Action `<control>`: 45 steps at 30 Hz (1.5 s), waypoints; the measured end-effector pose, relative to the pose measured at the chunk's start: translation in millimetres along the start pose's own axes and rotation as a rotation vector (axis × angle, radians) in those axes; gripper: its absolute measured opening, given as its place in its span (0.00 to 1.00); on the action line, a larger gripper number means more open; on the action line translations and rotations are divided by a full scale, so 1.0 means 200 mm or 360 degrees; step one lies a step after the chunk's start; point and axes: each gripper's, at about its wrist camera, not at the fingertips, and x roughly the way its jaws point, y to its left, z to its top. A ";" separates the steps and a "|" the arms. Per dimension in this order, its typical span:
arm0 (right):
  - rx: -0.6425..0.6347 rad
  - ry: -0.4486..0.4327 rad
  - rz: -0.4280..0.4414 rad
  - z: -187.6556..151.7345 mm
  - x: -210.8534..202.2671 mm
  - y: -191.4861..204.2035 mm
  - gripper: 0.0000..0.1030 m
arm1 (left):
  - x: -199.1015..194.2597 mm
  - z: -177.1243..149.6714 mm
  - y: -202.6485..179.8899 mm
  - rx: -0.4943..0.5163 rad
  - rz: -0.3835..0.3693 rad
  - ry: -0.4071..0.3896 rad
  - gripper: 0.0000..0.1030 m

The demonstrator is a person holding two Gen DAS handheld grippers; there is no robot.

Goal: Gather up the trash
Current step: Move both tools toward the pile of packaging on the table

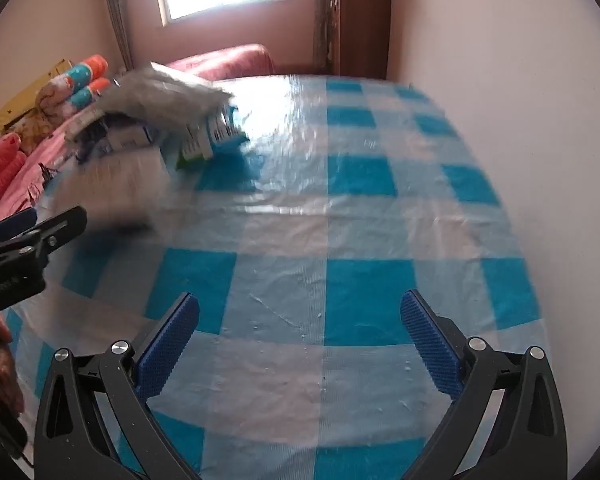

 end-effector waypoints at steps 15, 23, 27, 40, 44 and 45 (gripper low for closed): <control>-0.0069 -0.0453 -0.0039 0.05 -0.54 0.15 0.96 | -0.57 -0.07 0.15 0.0117 0.0066 -0.0412 0.96; -0.0096 -0.0594 -0.0048 0.05 -0.74 0.21 0.96 | -0.79 -0.11 0.23 0.0074 0.0050 -0.0563 0.96; -0.0108 -0.0642 -0.0061 0.04 -0.82 0.23 0.96 | -0.83 -0.11 0.27 0.0029 0.0025 -0.0567 0.96; -0.0128 -0.0710 -0.0134 0.01 -0.97 0.26 0.96 | -0.95 -0.14 0.35 -0.0047 0.0014 -0.0616 0.96; -0.0121 -0.0723 -0.0147 0.00 -1.00 0.26 0.96 | -0.97 -0.15 0.36 -0.0065 0.0000 -0.0624 0.96; -0.0122 -0.0724 -0.0151 0.00 -1.00 0.26 0.96 | -0.98 -0.16 0.37 -0.0066 -0.0002 -0.0628 0.96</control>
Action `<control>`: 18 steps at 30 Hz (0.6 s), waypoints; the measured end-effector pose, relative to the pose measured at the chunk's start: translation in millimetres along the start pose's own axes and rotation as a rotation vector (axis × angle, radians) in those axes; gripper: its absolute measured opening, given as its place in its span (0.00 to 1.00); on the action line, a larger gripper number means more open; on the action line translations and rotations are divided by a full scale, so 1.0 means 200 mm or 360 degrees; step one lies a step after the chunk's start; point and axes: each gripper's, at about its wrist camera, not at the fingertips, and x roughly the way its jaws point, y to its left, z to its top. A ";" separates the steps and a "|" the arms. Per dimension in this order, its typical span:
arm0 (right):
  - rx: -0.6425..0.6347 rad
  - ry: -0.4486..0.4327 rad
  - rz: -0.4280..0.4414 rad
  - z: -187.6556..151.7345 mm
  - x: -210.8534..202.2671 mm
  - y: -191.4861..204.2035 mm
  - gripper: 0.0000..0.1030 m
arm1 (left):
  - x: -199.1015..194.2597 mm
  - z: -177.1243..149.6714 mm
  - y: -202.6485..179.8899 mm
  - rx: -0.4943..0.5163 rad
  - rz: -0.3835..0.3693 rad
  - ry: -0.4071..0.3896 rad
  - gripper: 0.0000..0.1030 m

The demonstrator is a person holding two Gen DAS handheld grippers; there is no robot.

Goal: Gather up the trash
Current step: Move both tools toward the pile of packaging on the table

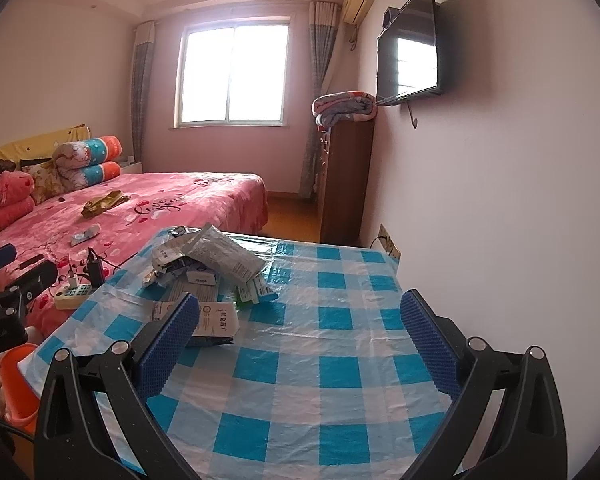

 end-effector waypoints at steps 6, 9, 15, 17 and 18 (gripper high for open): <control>0.0001 -0.0002 0.0001 -0.01 -0.01 0.01 0.96 | -0.03 0.00 0.00 -0.0014 -0.0005 -0.0015 0.96; 0.0003 -0.0004 0.0005 -0.01 -0.01 0.01 0.96 | -0.05 -0.01 -0.01 -0.0012 -0.0002 -0.0017 0.96; 0.0022 0.0000 0.0008 -0.02 -0.01 0.00 0.96 | -0.01 -0.03 -0.05 0.0039 -0.0010 0.0002 0.96; 0.0052 0.0007 0.0014 -0.03 0.01 -0.01 0.96 | 0.00 -0.04 -0.06 0.0063 -0.0013 0.0008 0.96; 0.0069 0.0017 0.0023 -0.03 0.03 -0.02 0.96 | 0.02 -0.04 -0.06 0.0079 -0.0021 0.0019 0.96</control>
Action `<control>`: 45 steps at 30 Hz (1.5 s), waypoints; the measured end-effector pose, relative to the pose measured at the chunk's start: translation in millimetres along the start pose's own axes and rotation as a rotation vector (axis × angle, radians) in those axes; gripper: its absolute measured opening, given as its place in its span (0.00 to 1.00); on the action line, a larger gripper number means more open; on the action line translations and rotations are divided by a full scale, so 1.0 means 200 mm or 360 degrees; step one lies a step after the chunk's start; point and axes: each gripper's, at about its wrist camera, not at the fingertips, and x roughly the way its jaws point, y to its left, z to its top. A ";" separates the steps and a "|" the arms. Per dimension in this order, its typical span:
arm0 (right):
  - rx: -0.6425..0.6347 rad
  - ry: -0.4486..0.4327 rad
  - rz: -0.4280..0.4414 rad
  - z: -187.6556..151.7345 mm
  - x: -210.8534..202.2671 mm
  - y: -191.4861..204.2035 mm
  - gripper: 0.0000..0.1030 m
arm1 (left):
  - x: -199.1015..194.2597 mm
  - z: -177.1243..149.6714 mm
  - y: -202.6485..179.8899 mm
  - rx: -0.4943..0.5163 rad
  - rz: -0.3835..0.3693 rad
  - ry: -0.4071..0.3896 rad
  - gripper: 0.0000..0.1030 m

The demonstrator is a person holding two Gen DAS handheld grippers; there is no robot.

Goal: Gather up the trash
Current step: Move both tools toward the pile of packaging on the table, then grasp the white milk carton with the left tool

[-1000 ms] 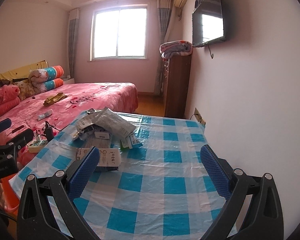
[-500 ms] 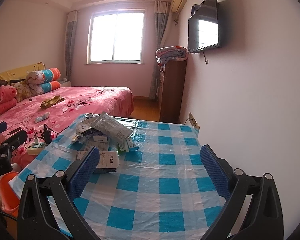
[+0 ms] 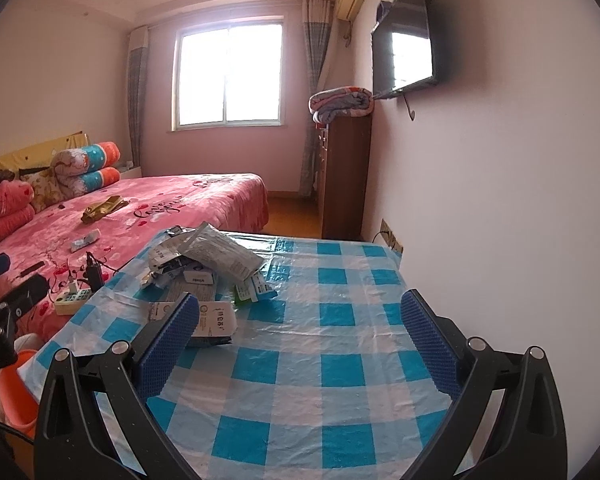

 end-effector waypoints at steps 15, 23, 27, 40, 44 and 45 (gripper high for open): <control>0.0225 0.0385 0.0369 -0.17 0.44 -0.08 0.96 | 0.49 -0.08 0.11 -0.0077 -0.0190 0.0383 0.96; 0.0290 0.0595 0.0402 -0.22 0.64 -0.13 0.96 | 0.72 -0.08 -0.10 0.0340 -0.0495 0.0472 0.96; 0.0318 0.0651 0.0428 -0.23 0.69 -0.18 0.96 | 0.84 -0.08 -0.22 0.0635 -0.0578 0.0523 0.96; 0.0294 0.0769 0.0547 -0.27 0.80 -0.15 0.96 | 1.12 -0.16 -0.37 0.1146 -0.0688 0.0748 0.96; 0.0300 0.0785 0.0561 -0.28 0.82 -0.14 0.96 | 1.16 -0.16 -0.38 0.1107 -0.0712 0.0787 0.96; 0.0300 0.0787 0.0561 -0.28 0.82 -0.14 0.96 | 1.17 -0.16 -0.38 0.1101 -0.0715 0.0788 0.96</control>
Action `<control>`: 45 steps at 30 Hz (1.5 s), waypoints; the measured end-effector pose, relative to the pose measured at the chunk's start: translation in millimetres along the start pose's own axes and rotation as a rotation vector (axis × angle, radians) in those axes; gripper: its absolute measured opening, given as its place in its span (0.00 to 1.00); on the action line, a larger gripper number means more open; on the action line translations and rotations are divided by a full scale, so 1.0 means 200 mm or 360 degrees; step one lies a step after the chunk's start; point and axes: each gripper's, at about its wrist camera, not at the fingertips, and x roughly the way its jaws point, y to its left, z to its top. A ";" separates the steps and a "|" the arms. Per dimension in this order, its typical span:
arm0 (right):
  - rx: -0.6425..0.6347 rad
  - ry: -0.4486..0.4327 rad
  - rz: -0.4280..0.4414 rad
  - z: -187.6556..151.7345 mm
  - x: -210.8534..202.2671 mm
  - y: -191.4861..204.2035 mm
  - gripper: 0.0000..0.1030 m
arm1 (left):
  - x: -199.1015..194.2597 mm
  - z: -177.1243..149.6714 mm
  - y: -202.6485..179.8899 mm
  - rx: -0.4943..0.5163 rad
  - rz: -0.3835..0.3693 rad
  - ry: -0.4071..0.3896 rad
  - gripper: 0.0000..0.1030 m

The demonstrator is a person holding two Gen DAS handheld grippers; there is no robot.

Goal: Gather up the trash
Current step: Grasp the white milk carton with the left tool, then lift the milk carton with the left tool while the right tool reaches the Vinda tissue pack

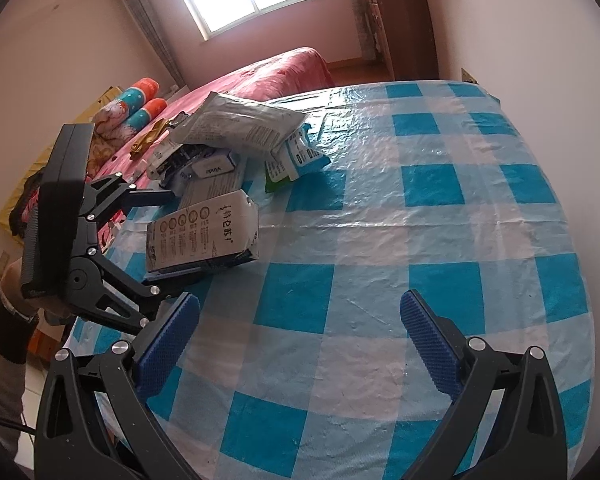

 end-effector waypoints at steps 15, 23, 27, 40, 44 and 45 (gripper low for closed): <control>0.0064 0.0003 0.0025 0.02 0.06 -0.02 0.96 | 0.02 -0.03 0.01 -0.0184 -0.0018 -0.0003 0.63; 0.0101 0.0016 0.0113 0.04 0.13 -0.01 0.95 | -0.14 -0.16 0.02 -0.0492 -0.0027 -0.0142 0.63; 0.0073 -0.0001 0.0139 0.06 0.15 0.03 0.91 | -0.25 -0.29 0.07 -0.0711 -0.0018 -0.0219 0.63; -0.0017 0.0024 0.0236 0.22 0.34 0.22 0.83 | -0.45 -0.66 0.20 -0.1239 0.0187 -0.0307 0.63; -0.0035 0.0078 0.0269 0.27 0.48 0.31 0.86 | -0.47 -0.74 0.23 -0.1347 0.0239 -0.0309 0.63; -0.0052 0.0086 0.0260 0.29 0.51 0.34 0.88 | -0.47 -0.75 0.23 -0.1358 0.0262 -0.0303 0.63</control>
